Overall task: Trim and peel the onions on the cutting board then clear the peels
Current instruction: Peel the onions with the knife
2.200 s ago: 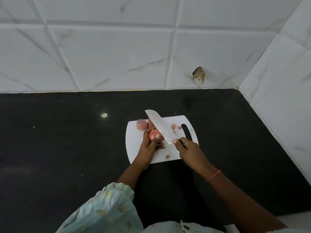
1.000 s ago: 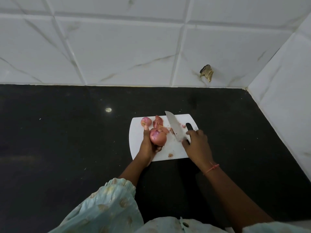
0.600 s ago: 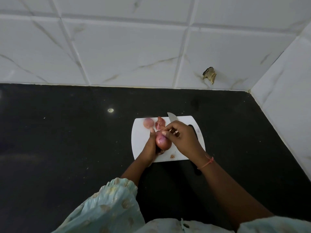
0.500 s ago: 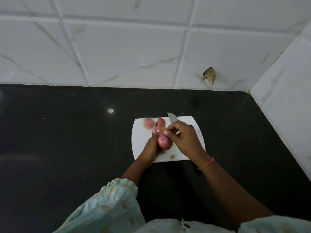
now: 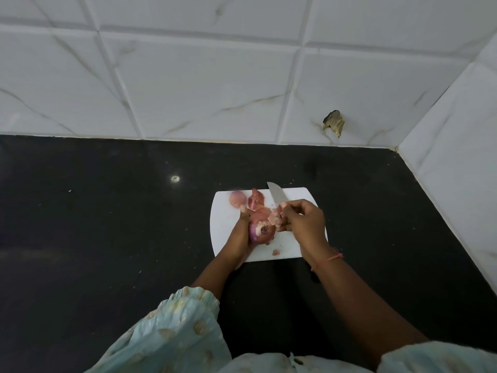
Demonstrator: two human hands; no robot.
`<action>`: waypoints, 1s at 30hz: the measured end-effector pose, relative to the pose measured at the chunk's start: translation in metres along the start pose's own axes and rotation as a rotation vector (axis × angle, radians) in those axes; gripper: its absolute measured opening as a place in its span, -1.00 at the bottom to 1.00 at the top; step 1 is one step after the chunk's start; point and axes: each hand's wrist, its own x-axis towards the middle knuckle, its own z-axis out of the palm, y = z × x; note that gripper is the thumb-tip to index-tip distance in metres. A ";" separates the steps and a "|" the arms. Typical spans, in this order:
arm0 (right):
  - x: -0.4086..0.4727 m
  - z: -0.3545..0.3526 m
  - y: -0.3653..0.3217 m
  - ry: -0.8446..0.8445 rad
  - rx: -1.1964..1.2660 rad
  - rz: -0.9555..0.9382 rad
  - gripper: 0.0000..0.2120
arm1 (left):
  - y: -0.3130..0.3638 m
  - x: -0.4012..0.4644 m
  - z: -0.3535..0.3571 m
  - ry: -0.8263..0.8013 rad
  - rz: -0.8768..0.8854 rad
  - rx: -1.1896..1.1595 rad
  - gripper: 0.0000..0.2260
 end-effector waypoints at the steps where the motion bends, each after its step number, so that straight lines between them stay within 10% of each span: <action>1: 0.002 -0.003 -0.001 0.021 0.088 0.072 -0.91 | -0.002 0.002 -0.001 0.001 -0.031 -0.031 -0.46; 18: -0.012 -0.009 -0.006 -0.081 0.965 0.437 -0.89 | -0.001 0.003 -0.005 0.090 -0.069 -0.371 -0.67; 30: -0.006 -0.006 0.000 -0.219 -0.490 -0.296 -0.80 | 0.002 -0.002 -0.002 0.014 0.012 -0.175 -0.64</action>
